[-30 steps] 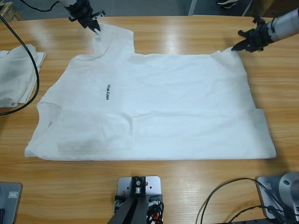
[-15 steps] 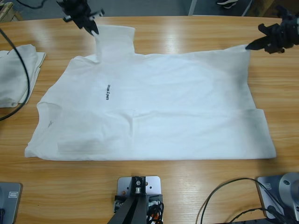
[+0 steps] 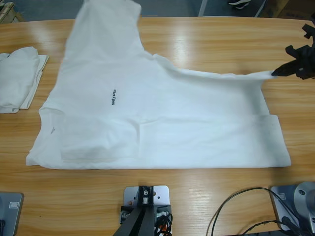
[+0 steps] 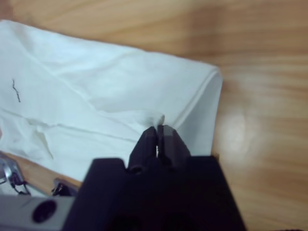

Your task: Fold clothes

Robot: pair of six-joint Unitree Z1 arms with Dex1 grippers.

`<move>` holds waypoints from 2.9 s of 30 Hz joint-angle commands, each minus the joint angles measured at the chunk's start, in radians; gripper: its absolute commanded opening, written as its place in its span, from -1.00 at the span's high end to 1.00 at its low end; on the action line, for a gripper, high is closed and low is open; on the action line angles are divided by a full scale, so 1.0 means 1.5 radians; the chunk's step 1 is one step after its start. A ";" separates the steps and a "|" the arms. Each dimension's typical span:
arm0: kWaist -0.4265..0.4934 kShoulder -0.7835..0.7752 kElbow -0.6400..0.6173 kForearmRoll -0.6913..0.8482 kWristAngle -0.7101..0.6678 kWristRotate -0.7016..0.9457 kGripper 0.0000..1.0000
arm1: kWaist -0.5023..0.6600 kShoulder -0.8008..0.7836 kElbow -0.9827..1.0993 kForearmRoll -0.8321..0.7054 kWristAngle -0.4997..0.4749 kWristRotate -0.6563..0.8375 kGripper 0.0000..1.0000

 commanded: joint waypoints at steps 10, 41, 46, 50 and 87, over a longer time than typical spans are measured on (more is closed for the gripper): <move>-0.007 -0.117 0.169 0.105 -0.083 0.087 1.00 | -0.008 0.012 -0.046 0.211 -0.069 -0.032 1.00; -0.012 -0.252 0.494 0.105 -0.187 0.123 1.00 | -0.034 0.086 -0.030 0.272 -0.082 -0.082 1.00; -0.012 -0.267 0.496 0.106 -0.238 0.124 1.00 | -0.034 0.100 -0.030 0.280 -0.067 -0.085 1.00; -0.011 -0.268 0.515 0.106 -0.248 0.126 1.00 | -0.034 0.101 -0.030 0.284 -0.064 -0.085 1.00; 0.015 -0.088 0.627 0.022 -0.210 0.160 1.00 | -0.034 0.130 -0.016 0.294 -0.052 -0.082 1.00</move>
